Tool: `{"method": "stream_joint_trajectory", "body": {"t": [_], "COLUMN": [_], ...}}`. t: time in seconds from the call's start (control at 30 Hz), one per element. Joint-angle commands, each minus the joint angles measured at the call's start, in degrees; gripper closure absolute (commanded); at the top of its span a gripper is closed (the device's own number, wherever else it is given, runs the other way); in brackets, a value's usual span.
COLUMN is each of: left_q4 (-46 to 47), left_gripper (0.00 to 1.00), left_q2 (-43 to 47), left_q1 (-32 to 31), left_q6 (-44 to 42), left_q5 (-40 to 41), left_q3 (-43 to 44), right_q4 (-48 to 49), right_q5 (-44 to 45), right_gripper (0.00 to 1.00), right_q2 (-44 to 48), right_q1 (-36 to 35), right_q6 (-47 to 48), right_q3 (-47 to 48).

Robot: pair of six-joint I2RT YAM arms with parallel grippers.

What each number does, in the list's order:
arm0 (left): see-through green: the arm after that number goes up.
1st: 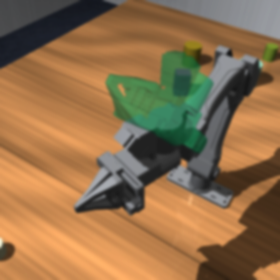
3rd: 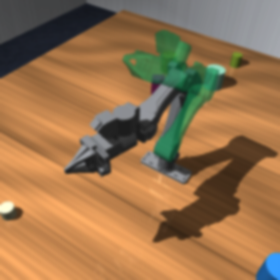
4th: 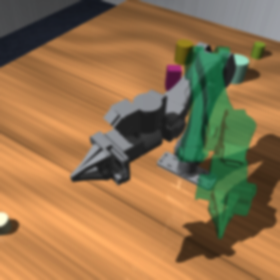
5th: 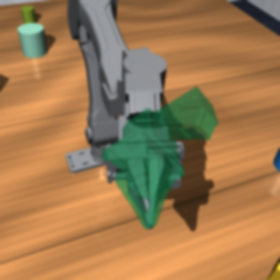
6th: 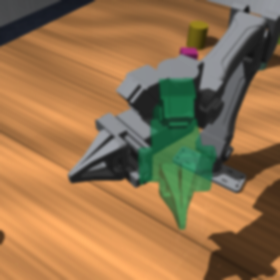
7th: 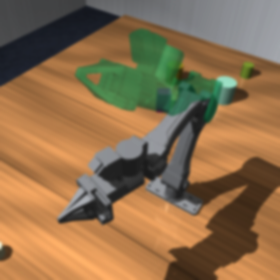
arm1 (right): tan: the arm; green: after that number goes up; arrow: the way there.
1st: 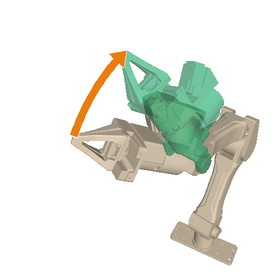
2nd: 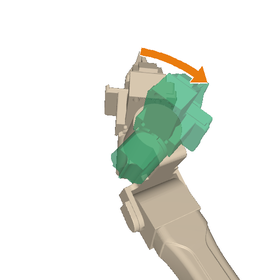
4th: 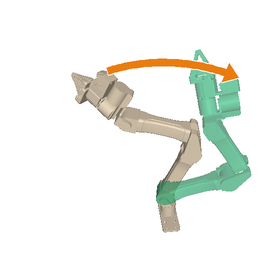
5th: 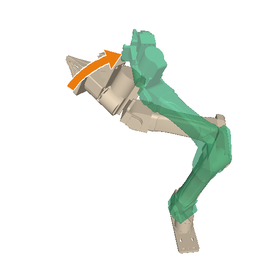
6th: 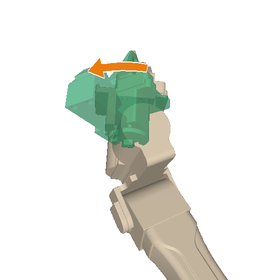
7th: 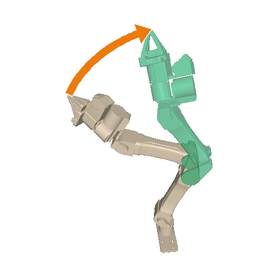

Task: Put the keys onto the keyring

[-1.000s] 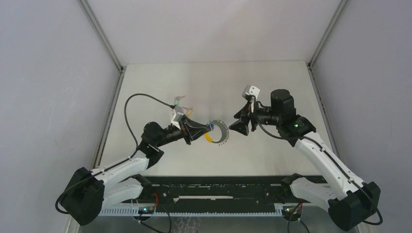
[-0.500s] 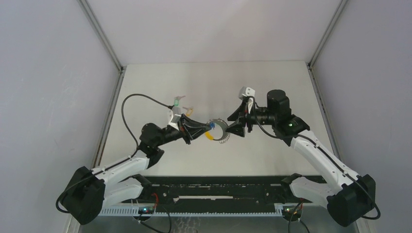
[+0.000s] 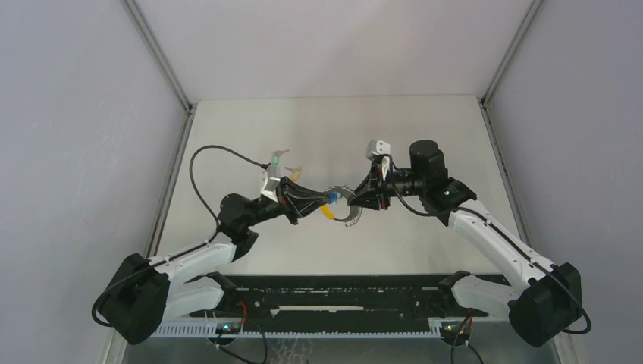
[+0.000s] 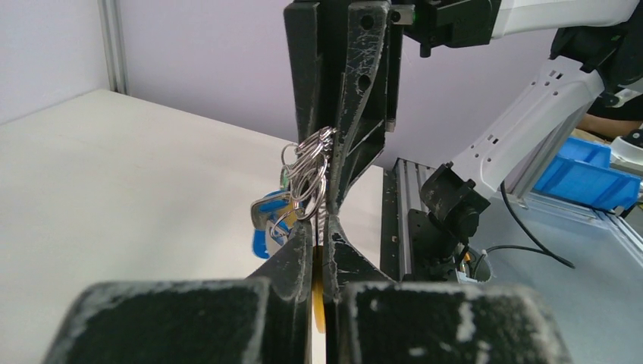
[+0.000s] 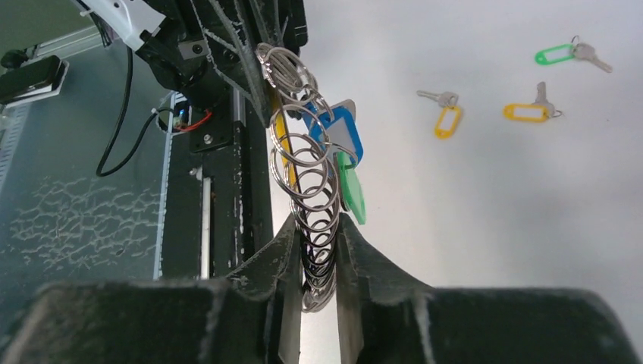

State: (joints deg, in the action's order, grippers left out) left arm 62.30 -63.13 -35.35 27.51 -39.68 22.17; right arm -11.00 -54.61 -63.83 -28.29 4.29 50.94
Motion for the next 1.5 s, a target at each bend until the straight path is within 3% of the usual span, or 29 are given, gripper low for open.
{"method": "stream_joint_trajectory", "body": {"t": [0.0,0.1,0.2,0.33,0.6,0.73,0.87,0.97,1.07,1.2,1.47], "left_q4": [4.8,4.1,-0.4,-8.1,-24.4,-28.5,-32.0,-33.5,-33.5,-33.5,-28.6], "left_gripper": [0.97,0.83,0.7,0.52,0.3,0.26,0.25,0.24,0.23,0.22,0.2], "left_q2": [1.0,2.3,5.2,13.2,31.2,37.7,40.8,41.4,40.7,37.9,29.0], "left_q1": [-0.1,-0.1,-0.1,-0.1,0.0,0.0,0.0,0.0,0.0,0.0,0.1], "left_q6": [0.5,0.3,-1.2,-3.7,-2.3,0.4,2.7,3.5,4.5,4.5,2.7], "left_q5": [1.5,3.7,7.5,16.2,35.2,39.2,41.2,41.8,42.3,43.8,42.9], "left_q3": [-1.0,-2.2,-4.2,-8.5,-16.3,-18.9,-20.0,-20.2,-20.4,-19.8,-16.0], "right_q4": [-2.2,-6.8,-13.7,-23.3,-32.1,-30.3,-32.1,-35.6,-29.2,-24.8,-9.5], "right_q5": [-1.4,1.8,8.3,21.5,53.1,72.6,85.3,93.4,101.7,98.6,97.3], "right_gripper": [0.92,1.0,1.0,1.0,1.0,1.0,1.0,1.0,1.0,1.0,1.0], "right_q2": [1.4,1.6,2.3,3.7,2.4,-4.3,-11.5,-14.8,-16.7,-16.9,-8.8], "right_q1": [-2.6,-4.1,-5.9,-11.1,-24.4,-33.7,-40.6,-37.9,-36.6,-39.5,-35.9], "right_q6": [3.5,6.0,10.5,18.0,28.9,31.9,35.6,34.7,38.0,41.1,47.5], "right_q3": [1.3,3.1,5.4,8.5,11.2,12.6,12.7,11.4,8.2,6.0,-4.1]}}
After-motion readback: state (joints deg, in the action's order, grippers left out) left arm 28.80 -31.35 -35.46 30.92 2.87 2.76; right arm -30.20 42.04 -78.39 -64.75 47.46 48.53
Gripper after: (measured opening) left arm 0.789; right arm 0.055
